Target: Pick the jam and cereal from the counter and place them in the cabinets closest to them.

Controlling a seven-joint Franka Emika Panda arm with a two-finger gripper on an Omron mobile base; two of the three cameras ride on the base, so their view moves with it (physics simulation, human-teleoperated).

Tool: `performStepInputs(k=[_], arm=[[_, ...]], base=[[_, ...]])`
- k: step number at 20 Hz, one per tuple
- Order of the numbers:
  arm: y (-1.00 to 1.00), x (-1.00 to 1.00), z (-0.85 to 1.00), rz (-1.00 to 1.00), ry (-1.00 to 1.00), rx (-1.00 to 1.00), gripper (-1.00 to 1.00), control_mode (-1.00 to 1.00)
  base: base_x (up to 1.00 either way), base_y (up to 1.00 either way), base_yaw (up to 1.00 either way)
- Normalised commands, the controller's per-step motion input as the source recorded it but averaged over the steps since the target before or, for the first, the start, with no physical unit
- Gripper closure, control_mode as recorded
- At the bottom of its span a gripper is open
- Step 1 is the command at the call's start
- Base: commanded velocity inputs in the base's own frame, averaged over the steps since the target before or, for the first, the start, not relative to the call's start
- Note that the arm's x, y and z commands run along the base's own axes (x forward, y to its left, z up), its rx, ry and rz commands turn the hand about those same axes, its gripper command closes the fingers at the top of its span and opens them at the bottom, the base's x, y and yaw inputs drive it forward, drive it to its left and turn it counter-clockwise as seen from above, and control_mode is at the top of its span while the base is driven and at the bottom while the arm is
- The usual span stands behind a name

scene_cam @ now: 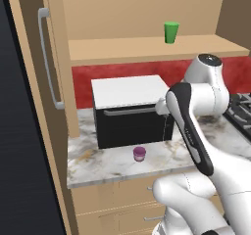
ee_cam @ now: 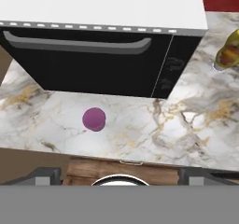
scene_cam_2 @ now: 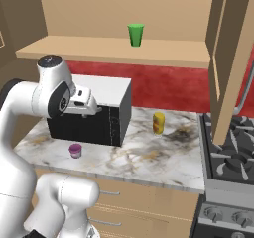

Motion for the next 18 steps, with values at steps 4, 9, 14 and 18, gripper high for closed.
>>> performStepInputs(k=[4,9,14,18], arm=[[0.05,0.0,-0.11,0.0,0.0,0.0,-1.0,-1.0],[0.07,0.0,-0.11,0.0,0.0,0.0,-1.0,-1.0],[0.08,0.0,-0.11,0.0,0.01,0.0,-1.0,-1.0],[0.11,0.0,-0.15,0.0,0.01,0.0,-1.0,-1.0]], base=[[0.0,0.0,0.0],[0.0,0.0,0.0],[0.0,0.0,0.0],[0.0,0.0,0.0]])
